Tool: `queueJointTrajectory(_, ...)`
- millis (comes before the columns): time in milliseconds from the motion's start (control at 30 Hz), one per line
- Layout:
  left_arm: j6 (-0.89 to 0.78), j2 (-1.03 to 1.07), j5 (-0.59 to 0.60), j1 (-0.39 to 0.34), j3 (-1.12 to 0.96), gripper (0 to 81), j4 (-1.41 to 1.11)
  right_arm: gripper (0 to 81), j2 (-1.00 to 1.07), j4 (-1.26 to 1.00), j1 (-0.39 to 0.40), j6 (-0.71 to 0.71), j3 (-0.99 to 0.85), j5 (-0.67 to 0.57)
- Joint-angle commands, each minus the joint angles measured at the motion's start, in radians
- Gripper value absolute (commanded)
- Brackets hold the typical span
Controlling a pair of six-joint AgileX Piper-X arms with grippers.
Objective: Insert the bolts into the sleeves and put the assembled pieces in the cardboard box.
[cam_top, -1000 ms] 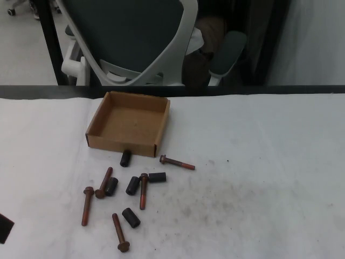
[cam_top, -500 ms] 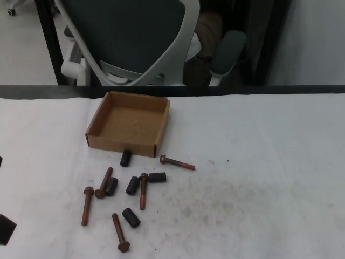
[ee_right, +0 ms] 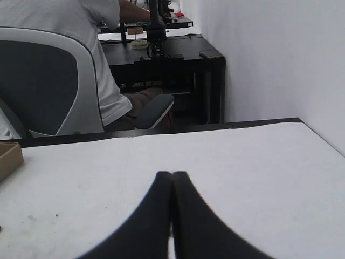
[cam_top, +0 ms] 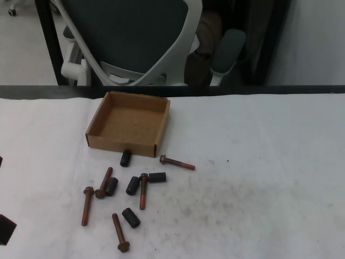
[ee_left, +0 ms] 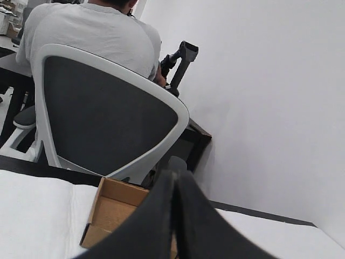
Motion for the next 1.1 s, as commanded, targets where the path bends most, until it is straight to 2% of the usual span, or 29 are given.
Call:
queueJointTrajectory(0,0.000,0.005,-0.002,-0.005,-0.012,0.8,-0.011,0.3,0.001,-0.014,0.001,0.004,-0.010,-0.001)
queueJointTrajectory(1067,0.000,0.007,-0.001,-0.004,-0.012,0.8,-0.011,0.3,0.001,0.003,0.001,0.004,-0.010,-0.001)
